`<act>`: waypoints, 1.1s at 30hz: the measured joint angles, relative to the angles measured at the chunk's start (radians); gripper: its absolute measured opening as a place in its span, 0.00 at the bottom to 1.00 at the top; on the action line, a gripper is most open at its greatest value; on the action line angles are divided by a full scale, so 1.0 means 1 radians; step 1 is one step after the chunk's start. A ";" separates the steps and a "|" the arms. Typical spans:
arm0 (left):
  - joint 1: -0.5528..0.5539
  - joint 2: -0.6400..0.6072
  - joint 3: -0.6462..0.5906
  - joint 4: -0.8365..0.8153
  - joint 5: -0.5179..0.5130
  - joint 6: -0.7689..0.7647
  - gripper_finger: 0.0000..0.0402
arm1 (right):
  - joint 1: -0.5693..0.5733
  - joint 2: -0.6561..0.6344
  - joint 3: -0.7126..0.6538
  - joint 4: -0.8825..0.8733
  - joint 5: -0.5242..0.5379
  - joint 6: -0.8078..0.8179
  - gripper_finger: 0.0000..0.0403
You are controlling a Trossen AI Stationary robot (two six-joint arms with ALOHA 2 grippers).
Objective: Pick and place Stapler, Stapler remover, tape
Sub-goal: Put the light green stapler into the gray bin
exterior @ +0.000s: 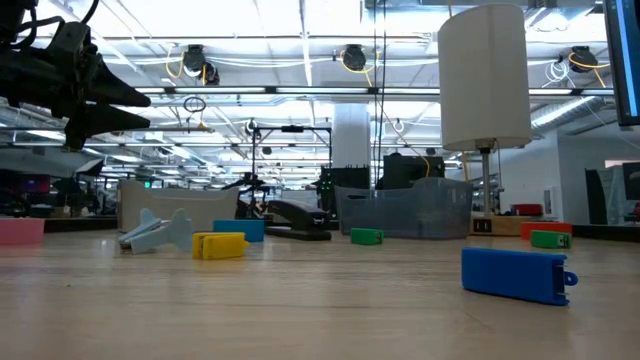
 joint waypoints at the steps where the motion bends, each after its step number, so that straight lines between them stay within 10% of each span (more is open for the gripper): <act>1: 0.000 0.000 0.000 0.000 0.000 0.000 0.50 | 0.000 -0.001 -0.014 0.028 0.000 0.000 0.31; 10: 0.000 0.000 0.000 0.000 0.001 0.000 0.50 | -0.003 -0.013 -0.097 0.095 -0.114 0.049 0.48; 33: 0.000 0.000 0.000 -0.029 0.003 0.000 0.50 | -0.065 -0.010 -0.100 0.078 -0.106 -0.043 0.47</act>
